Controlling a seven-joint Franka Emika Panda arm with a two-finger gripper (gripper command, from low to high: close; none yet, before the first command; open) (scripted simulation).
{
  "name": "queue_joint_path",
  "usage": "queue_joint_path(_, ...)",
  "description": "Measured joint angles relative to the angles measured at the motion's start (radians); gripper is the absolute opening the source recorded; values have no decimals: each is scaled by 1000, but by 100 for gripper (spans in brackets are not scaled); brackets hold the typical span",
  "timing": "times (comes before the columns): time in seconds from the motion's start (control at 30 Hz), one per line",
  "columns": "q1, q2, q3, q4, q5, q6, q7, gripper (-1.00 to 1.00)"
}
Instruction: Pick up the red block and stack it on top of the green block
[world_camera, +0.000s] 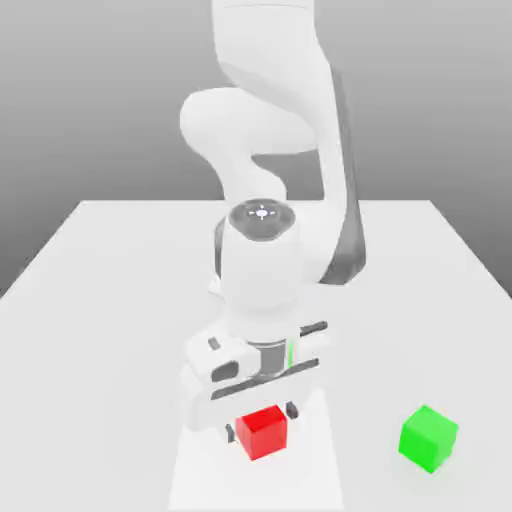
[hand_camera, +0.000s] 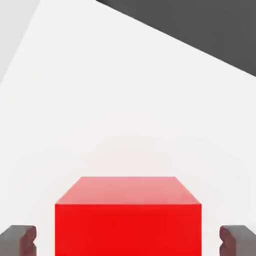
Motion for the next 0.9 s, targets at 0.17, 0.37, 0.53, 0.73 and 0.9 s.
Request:
queue_joint_path(0.17, -5, -25, 5, -4, 1, -21, -1, -100)
queue_joint_path(0.37, 34, -202, 16, -13, -35, -189, 48, -100)
queue_joint_path(0.53, 229, -198, 109, 96, -53, -295, 205, -100)
queue_joint_path(0.73, 327, -76, 137, 170, -93, -247, 324, -100)
queue_joint_path(0.9, 336, -17, 127, 174, -111, -193, 338, 100)
